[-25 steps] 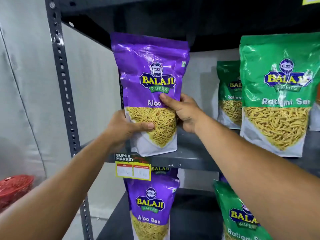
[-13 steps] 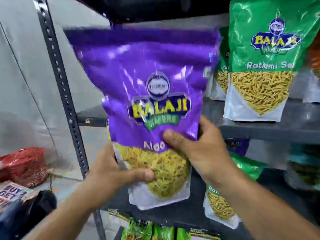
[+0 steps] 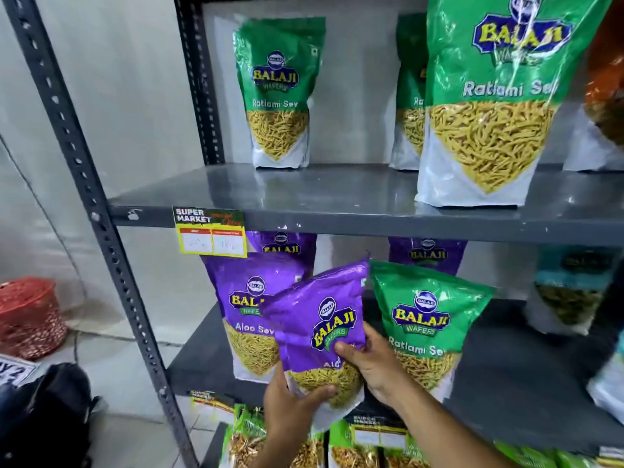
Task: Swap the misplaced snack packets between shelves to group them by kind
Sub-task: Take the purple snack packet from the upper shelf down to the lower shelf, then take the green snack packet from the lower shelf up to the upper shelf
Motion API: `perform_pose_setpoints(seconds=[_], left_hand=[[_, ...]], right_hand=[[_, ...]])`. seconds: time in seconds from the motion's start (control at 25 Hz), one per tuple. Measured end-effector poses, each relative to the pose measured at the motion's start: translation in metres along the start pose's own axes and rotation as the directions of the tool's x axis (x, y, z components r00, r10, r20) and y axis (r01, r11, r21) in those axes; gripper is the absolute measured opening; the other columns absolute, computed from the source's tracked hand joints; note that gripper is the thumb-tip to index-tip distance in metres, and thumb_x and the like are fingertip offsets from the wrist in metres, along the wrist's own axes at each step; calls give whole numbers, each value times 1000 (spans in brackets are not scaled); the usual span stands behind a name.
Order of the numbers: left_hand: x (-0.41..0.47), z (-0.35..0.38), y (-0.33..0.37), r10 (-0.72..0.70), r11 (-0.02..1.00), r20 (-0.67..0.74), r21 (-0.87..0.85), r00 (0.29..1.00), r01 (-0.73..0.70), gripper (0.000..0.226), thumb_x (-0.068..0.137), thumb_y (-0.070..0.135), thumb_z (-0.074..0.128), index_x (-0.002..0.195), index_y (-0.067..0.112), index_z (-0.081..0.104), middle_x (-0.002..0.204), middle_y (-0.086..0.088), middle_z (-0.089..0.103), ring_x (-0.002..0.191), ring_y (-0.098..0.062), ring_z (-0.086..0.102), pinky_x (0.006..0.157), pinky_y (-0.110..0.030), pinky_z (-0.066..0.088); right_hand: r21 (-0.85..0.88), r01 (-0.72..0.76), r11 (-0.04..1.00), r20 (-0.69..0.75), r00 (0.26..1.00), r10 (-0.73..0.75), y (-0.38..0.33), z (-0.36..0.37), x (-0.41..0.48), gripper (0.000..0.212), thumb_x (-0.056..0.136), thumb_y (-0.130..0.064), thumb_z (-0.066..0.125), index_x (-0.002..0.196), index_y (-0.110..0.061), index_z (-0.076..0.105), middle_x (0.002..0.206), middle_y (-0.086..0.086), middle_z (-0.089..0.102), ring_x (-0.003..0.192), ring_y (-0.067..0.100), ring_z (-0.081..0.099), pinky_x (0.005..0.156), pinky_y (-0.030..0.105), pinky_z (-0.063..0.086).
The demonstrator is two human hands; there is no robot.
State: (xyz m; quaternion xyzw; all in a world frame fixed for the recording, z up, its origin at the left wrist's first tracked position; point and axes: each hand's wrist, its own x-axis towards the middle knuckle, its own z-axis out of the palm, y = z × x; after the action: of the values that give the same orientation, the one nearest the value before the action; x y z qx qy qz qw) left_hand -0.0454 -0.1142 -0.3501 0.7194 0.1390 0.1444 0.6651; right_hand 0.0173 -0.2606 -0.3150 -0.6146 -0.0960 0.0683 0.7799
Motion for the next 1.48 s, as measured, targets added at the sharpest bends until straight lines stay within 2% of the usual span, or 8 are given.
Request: perform_pose_setpoints(seconds=[0.32, 0.52, 0.72, 0.88, 1.08, 1.2, 1.36, 1.48], left_hand=[[11, 41, -9, 25, 998, -225, 59, 974, -12, 59, 55, 22, 91, 101, 19, 55, 89, 0, 65, 87, -22, 62, 73, -29, 43], [16, 44, -22, 82, 993, -198, 99, 977, -63, 74, 51, 25, 93, 112, 20, 52, 105, -3, 64, 100, -25, 61, 85, -35, 49], [-29, 44, -67, 134, 971, -321, 229, 938, -61, 71, 43, 36, 92, 99, 24, 49, 95, -8, 53, 95, -28, 52, 84, -40, 45], [-62, 70, -85, 103, 932, 137, 334, 985, -144, 60, 46, 48, 81, 95, 48, 46, 100, 28, 50, 103, -8, 54, 80, -12, 39], [-33, 117, -42, 18, 958, 279, 270, 960, -96, 111, 59, 19, 89, 148, 14, 22, 145, 5, 41, 129, -10, 39, 105, -23, 36], [-18, 134, -19, -24, 965, 301, 258, 953, -57, 113, 59, 6, 88, 147, 6, 18, 138, -2, 45, 116, -5, 37, 90, -19, 37], [-10, 148, -5, -85, 971, 397, 240, 914, -14, 82, 53, -12, 86, 123, 12, 50, 102, -3, 65, 77, 0, 68, 57, -9, 51], [-9, 154, -9, -56, 969, 293, 245, 955, -18, 71, 36, 9, 96, 94, 26, 59, 97, 0, 70, 93, -19, 68, 68, -18, 52]], right_hand=[[136, -104, 985, -62, 992, 113, 30, -4, 32, 53, 65, -23, 76, 115, -15, 62, 98, 7, 77, 91, 21, 71, 77, 32, 57], [-47, -74, 996, -115, 991, 68, 43, -7, 16, 43, 77, -47, 66, 112, -22, 66, 107, 2, 75, 103, 19, 68, 90, 36, 52], [-74, -201, 977, -258, 950, 176, 76, -57, -60, 24, 85, -23, 64, 104, -8, 65, 98, -2, 70, 90, 8, 62, 65, 14, 46], [-251, -249, 935, -477, 873, 104, 76, -144, -111, 49, 54, -38, 84, 83, -1, 71, 50, 0, 70, 51, 9, 63, 46, 11, 46], [-369, -36, 929, -421, 897, -133, 7, -180, -81, 67, 65, -14, 82, 124, -18, 49, 122, 4, 56, 113, 20, 54, 96, 36, 44], [-269, 79, 960, -215, 966, -140, -23, -164, -40, 89, 52, -31, 89, 129, -19, 46, 125, -6, 58, 113, 10, 57, 94, 29, 48], [-55, 11, 998, -207, 978, -22, -32, -155, -12, 34, 67, -10, 79, 98, -15, 66, 101, 9, 73, 80, 15, 73, 62, 21, 56], [-11, -11, 1000, -209, 978, 9, -33, -157, -10, 22, 72, -3, 74, 91, -13, 68, 94, 9, 75, 76, 18, 73, 63, 26, 57]])
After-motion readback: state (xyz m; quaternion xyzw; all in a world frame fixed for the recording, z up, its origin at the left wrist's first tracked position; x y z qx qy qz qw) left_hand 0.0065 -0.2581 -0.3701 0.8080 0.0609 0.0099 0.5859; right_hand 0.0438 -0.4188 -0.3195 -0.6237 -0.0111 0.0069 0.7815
